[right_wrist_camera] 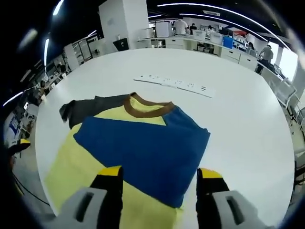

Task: Fold the garment on the visible template until the final outline fits inside the template.

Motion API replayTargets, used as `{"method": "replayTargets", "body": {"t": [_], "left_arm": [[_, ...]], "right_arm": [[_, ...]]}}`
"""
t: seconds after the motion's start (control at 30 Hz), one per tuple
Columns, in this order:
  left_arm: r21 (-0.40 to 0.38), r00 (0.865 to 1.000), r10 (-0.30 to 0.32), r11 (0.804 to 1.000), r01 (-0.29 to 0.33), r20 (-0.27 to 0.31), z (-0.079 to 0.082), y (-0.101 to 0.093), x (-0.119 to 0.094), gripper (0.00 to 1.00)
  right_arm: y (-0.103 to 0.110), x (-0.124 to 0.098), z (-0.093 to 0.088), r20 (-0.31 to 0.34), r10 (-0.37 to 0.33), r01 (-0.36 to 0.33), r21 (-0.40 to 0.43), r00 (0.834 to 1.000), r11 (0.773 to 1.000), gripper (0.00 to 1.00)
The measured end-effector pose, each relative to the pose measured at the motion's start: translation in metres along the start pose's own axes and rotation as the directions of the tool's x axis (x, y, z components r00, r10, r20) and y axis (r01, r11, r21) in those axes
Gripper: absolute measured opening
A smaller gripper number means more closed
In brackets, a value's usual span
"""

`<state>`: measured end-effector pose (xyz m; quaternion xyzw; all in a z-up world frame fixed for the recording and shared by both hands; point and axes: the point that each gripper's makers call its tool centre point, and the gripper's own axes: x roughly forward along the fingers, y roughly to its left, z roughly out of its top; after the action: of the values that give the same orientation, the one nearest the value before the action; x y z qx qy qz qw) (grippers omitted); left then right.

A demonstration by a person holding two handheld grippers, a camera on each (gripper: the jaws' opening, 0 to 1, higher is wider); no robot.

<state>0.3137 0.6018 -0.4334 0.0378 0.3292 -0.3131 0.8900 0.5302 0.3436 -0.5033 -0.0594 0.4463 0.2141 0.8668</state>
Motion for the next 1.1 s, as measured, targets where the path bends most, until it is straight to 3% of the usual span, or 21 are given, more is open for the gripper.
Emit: {"method": "replayTargets", "body": {"t": [0.13,0.27,0.5,1.1], "left_arm": [[-0.005,1.0,-0.01,1.0,0.01,0.007,0.001,-0.004,0.001,0.99],[-0.004,1.0,-0.005,1.0,0.005,-0.001,-0.001,-0.002,0.001,0.99],[-0.003,1.0,-0.012,1.0,0.012,-0.003,-0.002,-0.005,0.0,0.99],[-0.011,1.0,-0.006,1.0,0.005,-0.003,-0.003,-0.004,-0.002,0.99]], "right_arm": [[-0.011,0.001,-0.011,-0.02,-0.008,0.008,0.014,1.0,1.0,0.52],[-0.017,0.001,-0.022,-0.042,-0.011,0.012,0.018,0.999,1.0,0.42],[-0.027,0.005,-0.036,-0.038,-0.027,0.028,0.025,0.999,0.999,0.35],[-0.024,0.006,-0.055,-0.08,-0.024,0.028,0.045,0.997,0.999,0.07]]}}
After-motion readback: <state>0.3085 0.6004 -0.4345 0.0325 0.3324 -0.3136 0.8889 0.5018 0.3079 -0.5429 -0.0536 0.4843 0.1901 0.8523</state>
